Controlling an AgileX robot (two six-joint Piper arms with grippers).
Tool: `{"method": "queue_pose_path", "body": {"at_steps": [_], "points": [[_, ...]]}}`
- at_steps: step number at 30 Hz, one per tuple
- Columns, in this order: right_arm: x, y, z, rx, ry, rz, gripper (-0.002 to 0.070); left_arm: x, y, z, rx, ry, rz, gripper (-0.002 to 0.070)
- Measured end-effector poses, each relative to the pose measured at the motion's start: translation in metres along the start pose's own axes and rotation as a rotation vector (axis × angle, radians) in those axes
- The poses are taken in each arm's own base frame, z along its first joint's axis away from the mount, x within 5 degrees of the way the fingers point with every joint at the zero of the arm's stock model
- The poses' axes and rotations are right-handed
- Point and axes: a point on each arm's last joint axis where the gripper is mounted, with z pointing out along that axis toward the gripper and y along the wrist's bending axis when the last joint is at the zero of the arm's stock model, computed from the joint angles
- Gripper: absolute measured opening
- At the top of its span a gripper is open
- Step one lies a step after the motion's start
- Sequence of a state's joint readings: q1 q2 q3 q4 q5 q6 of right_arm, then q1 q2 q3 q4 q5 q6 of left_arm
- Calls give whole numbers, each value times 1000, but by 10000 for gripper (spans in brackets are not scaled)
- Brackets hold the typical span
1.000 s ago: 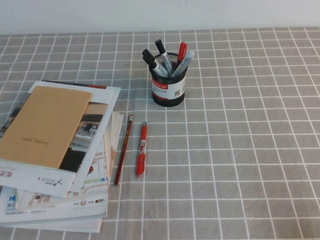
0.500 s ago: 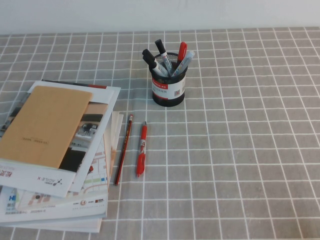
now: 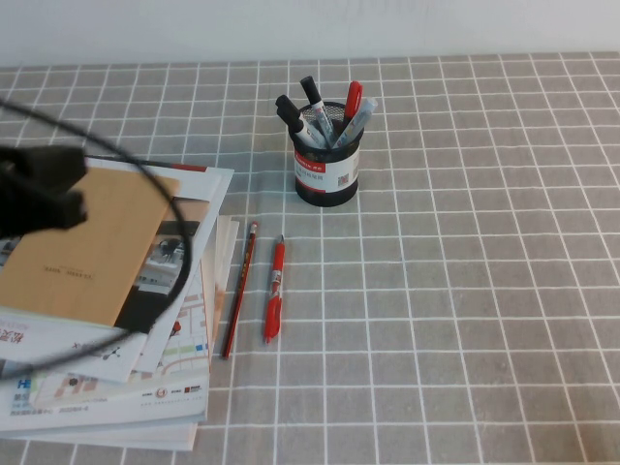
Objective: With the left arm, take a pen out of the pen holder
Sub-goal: 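Take a marker out of the pen holder and lay it on the table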
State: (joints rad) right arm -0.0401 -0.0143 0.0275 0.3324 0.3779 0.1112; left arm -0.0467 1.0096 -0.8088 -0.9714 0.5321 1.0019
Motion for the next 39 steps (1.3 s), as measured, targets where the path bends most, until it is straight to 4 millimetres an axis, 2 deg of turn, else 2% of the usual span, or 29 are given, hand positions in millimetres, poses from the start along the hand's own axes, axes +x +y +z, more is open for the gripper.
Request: {"method": "queue_pose_path", "body": {"at_steps": [6, 10, 11, 18, 22, 27, 30, 32, 35, 39], "points": [[0, 0, 0, 0, 0, 0, -13, -18, 10, 58, 168, 28, 7, -5], [0, 0, 0, 0, 0, 0, -13, -20, 7, 94, 232, 54, 71, -5], [0, 0, 0, 0, 0, 0, -13, -21, 0, 107, 254, 61, 97, -5], [0, 0, 0, 0, 0, 0, -13, -13, -28, 168, 270, 103, 135, -5], [0, 0, 0, 0, 0, 0, -13, -9, -39, 200, 283, 113, 83, 3], [0, 0, 0, 0, 0, 0, -13, -8, -39, 230, 283, 87, -101, 125], [0, 0, 0, 0, 0, 0, -13, -4, -35, 244, 257, 67, -198, 264], [0, 0, 0, 0, 0, 0, -13, 0, -33, 249, 242, 64, -185, 347], [0, 0, 0, 0, 0, 0, -13, 4, -30, 253, 217, 65, -157, 400], [0, 0, 0, 0, 0, 0, -13, 4, -25, 254, 166, 63, -139, 417]]}}
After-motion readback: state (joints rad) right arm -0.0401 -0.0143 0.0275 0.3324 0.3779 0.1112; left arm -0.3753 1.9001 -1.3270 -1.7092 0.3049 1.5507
